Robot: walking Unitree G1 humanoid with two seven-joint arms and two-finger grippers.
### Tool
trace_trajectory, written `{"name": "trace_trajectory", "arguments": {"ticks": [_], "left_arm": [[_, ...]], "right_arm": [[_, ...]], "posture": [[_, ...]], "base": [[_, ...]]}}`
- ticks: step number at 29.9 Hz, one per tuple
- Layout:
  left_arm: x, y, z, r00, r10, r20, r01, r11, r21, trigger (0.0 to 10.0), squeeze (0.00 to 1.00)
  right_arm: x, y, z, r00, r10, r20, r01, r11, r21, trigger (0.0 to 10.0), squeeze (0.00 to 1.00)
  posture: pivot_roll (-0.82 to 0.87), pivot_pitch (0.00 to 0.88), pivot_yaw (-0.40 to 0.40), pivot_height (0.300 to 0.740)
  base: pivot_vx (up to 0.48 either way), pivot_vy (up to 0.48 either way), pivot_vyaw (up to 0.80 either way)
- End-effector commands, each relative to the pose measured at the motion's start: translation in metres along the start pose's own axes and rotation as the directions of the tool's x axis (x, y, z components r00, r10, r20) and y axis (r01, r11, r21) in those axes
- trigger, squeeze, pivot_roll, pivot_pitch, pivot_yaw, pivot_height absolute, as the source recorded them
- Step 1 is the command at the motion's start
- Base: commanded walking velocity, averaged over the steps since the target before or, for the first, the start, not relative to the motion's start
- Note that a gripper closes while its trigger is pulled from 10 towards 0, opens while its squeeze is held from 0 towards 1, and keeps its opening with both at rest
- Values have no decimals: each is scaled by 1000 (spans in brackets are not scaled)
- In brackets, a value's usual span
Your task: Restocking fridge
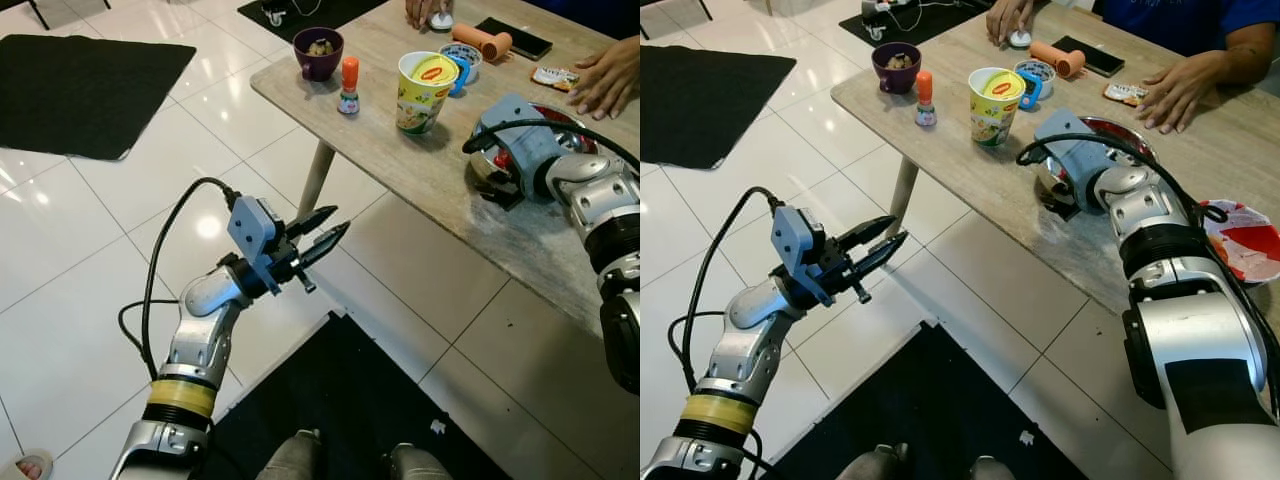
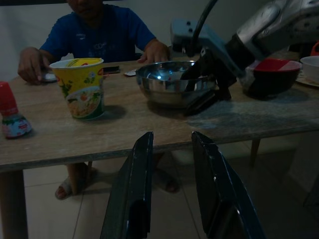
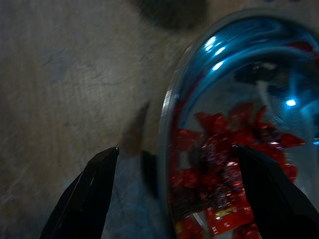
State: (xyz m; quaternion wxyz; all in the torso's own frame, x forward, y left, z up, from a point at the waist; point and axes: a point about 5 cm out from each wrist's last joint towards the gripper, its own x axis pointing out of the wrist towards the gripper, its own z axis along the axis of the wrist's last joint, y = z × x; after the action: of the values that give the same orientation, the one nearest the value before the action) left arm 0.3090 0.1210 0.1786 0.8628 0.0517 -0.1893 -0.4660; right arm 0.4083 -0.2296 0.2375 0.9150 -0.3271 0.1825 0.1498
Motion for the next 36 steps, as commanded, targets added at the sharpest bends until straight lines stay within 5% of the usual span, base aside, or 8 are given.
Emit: {"name": "trace_trajectory", "arguments": {"ticks": [1,3,4,20,29,36], "left_arm": [[4,-6,-3,1000,-17,6,17,999,-31,10000,0],[5,-7,-4,1000,-20,8,21,999,-34,10000,0],[7,-9,-3,1000,-28,13,28,999,-37,10000,0],[16,-10,2,998,-47,46,49,998,-42,10000,0],[20,-11,4,997,-51,59,54,997,-48,10000,0],[20,-11,3,997,-51,63,54,997,-52,10000,0]], "right_arm": [[3,7,-14,998,29,-53,-28,1000,5,10000,0],[3,8,-16,998,31,-63,-31,1000,0,10000,0],[4,9,-19,997,31,-69,-32,999,-1,0,0],[-2,-2,-3,998,-33,59,33,999,4,0,0],[-8,7,11,973,139,185,-132,990,-49,0,0],[-20,22,24,906,299,299,-278,954,-112,0,0]], "posture": [[18,156,4,740],[17,154,4,740],[17,151,5,740],[19,135,6,740],[16,127,2,740],[16,127,2,740]], "base": [[0,0,0],[0,0,0],[0,0,0],[0,0,0],[0,0,0],[0,0,0]]}}
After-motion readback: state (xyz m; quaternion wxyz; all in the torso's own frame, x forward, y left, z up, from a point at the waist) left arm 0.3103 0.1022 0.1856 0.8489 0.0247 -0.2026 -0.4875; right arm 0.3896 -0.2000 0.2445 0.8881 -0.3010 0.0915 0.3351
